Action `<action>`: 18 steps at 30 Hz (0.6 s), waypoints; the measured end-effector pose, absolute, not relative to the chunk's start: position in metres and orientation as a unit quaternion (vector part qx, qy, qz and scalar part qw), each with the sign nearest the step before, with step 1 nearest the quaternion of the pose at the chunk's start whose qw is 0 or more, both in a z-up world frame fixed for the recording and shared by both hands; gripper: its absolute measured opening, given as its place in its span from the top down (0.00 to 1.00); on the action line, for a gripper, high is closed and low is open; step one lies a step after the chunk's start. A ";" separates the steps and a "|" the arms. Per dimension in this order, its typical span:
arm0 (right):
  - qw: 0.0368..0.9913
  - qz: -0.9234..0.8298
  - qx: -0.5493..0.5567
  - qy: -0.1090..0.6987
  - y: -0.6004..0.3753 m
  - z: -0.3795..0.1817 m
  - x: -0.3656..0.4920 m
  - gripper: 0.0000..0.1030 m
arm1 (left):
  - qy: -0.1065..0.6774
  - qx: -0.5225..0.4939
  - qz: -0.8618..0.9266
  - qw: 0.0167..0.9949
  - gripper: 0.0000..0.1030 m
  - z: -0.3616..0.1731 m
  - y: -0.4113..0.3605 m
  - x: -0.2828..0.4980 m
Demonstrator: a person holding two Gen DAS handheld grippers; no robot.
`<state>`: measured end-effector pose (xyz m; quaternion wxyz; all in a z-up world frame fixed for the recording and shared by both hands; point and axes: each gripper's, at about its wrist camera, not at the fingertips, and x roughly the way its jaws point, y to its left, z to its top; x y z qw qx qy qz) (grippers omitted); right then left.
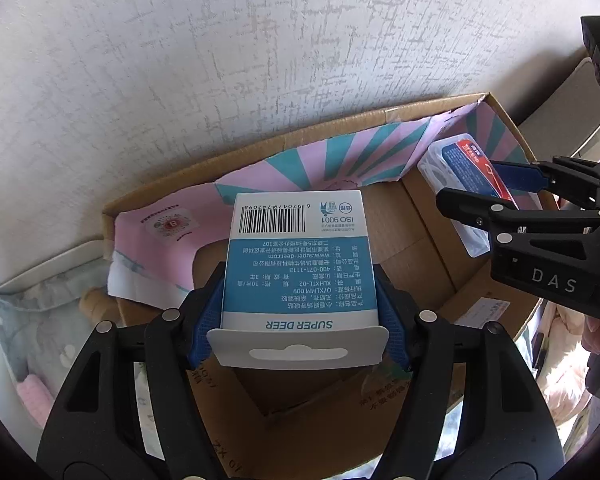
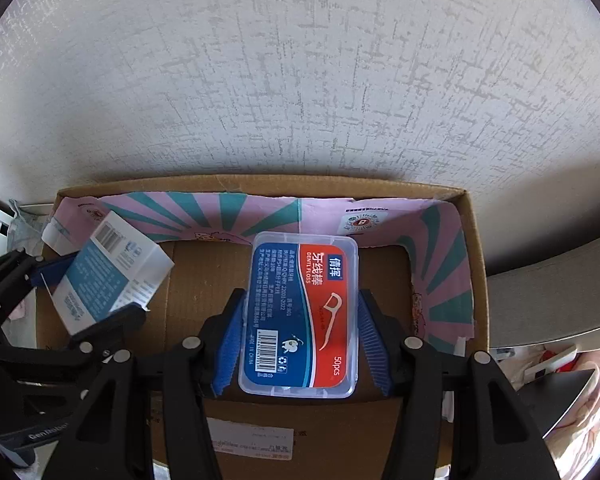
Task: Organize objects
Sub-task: 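Carry white box and floss case up toward the cardboard box with both tools, then open both tools to drop white box and floss case into cardboard box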
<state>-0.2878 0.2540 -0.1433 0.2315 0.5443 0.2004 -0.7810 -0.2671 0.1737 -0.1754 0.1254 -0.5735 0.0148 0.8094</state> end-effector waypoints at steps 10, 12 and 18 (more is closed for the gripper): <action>0.230 -0.764 0.582 0.155 0.264 -0.145 -0.293 0.35 | 0.034 -0.601 0.788 0.133 0.07 -0.171 0.174 -0.270; 0.233 -0.762 0.585 0.155 0.266 -0.145 -0.291 0.08 | 0.039 -0.598 0.789 0.136 0.00 -0.168 0.174 -0.268; 0.243 -0.767 0.572 0.162 0.270 -0.140 -0.278 0.01 | 0.044 -0.592 0.792 0.142 0.00 -0.166 0.179 -0.269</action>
